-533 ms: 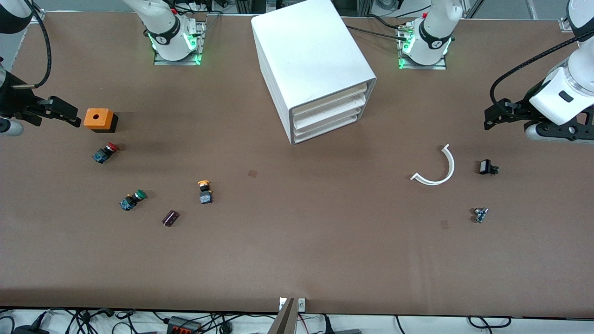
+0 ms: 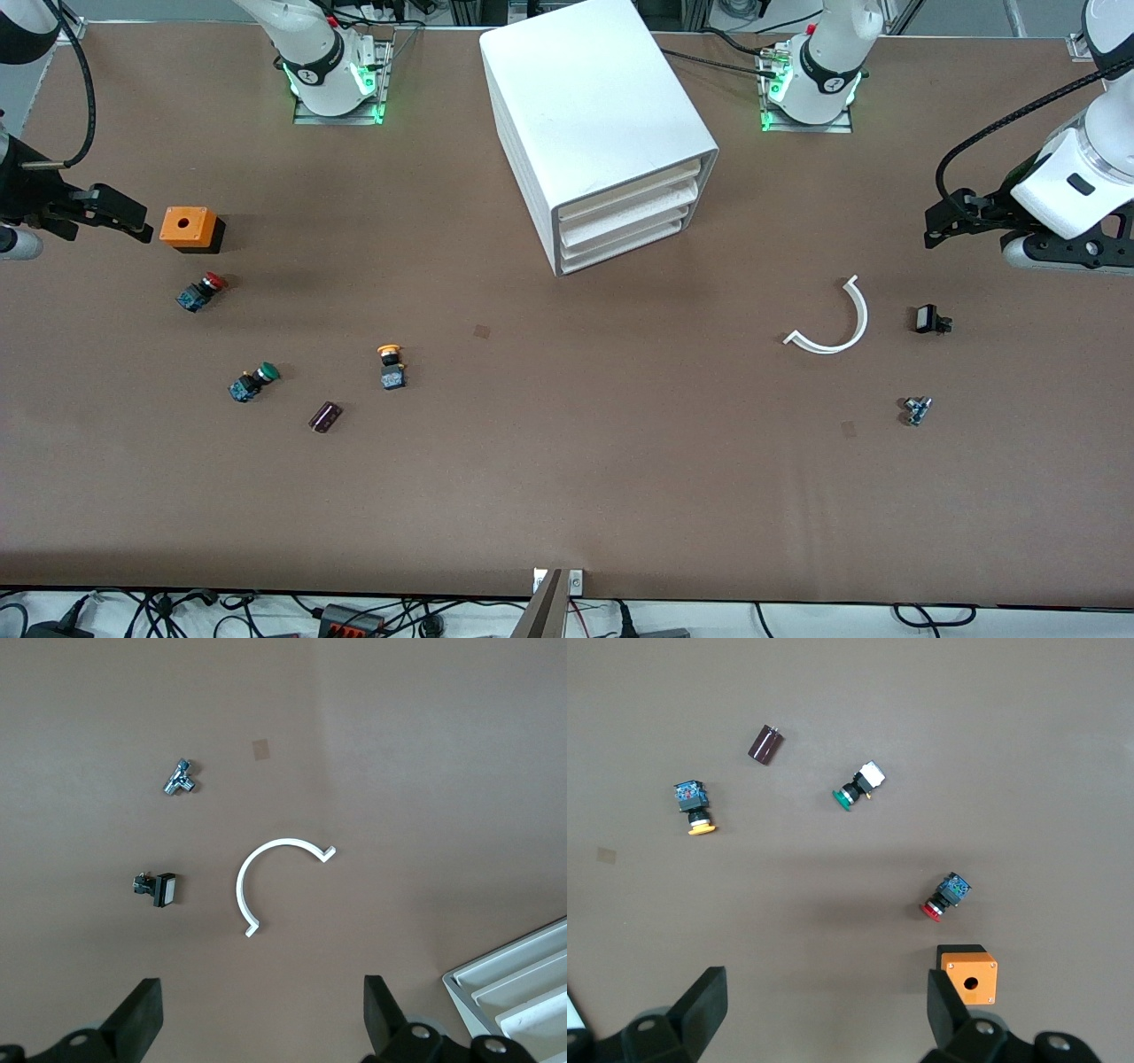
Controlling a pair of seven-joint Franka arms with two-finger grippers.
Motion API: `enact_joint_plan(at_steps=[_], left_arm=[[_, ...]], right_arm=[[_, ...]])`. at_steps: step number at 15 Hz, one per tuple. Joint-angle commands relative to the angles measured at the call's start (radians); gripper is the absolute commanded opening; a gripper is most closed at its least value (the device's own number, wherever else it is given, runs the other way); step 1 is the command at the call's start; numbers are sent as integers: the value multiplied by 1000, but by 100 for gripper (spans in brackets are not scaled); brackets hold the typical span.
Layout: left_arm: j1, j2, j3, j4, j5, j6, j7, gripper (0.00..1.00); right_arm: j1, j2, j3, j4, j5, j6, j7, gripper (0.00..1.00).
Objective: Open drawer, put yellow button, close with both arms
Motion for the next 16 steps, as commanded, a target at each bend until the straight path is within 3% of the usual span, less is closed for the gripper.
enact_joint_plan(at_steps=[1, 10, 16], left_arm=[[11, -7, -7, 8, 18, -16, 14, 100], [11, 5, -6, 24, 9, -50, 2, 100], [8, 51, -6, 29, -112, -258, 14, 100]], right_arm=[[-9, -2, 10, 3, -7, -1, -15, 100], [11, 84, 17, 14, -4, -3, -17, 100], [84, 223, 19, 19, 2, 107, -15, 100]])
